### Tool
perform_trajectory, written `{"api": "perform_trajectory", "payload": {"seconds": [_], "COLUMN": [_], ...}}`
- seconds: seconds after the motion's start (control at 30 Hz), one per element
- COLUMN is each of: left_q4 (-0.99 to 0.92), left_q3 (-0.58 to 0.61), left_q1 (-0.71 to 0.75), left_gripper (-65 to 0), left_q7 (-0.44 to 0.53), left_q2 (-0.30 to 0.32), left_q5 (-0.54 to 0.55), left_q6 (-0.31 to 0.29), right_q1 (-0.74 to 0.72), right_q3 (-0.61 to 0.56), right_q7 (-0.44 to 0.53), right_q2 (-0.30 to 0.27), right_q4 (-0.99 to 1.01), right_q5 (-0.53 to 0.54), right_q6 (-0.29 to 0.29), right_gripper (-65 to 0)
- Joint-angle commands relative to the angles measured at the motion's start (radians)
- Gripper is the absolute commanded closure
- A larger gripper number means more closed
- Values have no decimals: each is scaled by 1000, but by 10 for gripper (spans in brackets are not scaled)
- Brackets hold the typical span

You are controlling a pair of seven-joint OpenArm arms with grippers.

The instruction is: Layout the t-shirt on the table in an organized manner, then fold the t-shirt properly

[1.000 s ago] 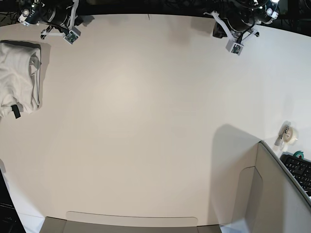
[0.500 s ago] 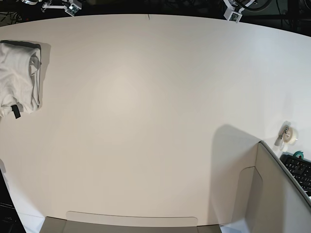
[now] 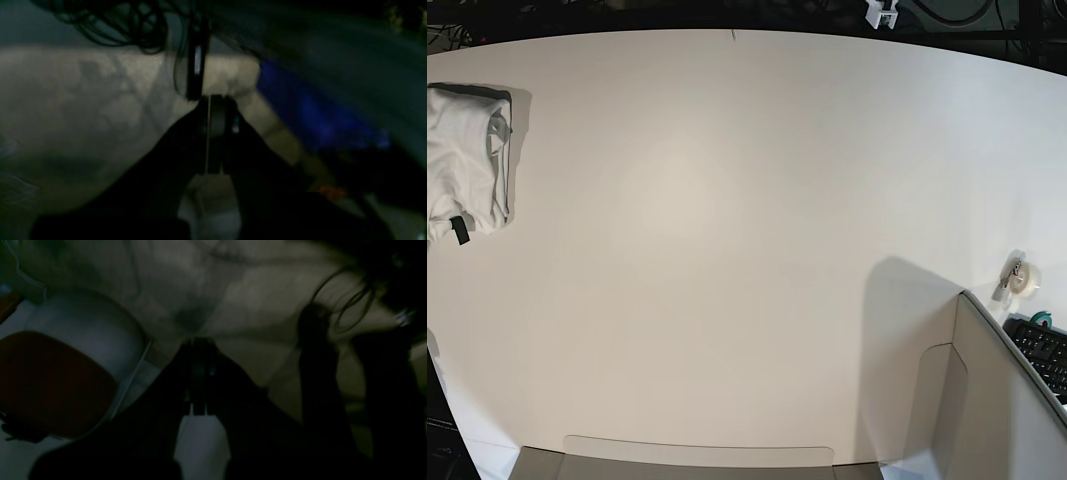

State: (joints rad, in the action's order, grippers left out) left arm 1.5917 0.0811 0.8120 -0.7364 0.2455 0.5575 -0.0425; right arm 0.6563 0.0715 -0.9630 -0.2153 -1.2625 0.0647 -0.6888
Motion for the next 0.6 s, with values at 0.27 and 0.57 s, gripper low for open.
{"api": "perform_trajectory", "payload": {"seconds": [0.27, 0.57], "left_q4": [-564, -1088], "left_q3": [-2, 46], "left_q1": [-260, -478], "left_gripper": [0, 0], "left_q7": [282, 720], "left_q2": [-36, -114], "left_q5": [-6, -7], "left_q6": [6, 6], "right_q1": [-263, -447], "right_q3": [0, -3], "right_q7": [158, 533], "right_q2": [64, 123], "right_q4": [554, 941], "right_q5": [7, -35], "right_q6": [-9, -9], "right_gripper": [0, 0]}}
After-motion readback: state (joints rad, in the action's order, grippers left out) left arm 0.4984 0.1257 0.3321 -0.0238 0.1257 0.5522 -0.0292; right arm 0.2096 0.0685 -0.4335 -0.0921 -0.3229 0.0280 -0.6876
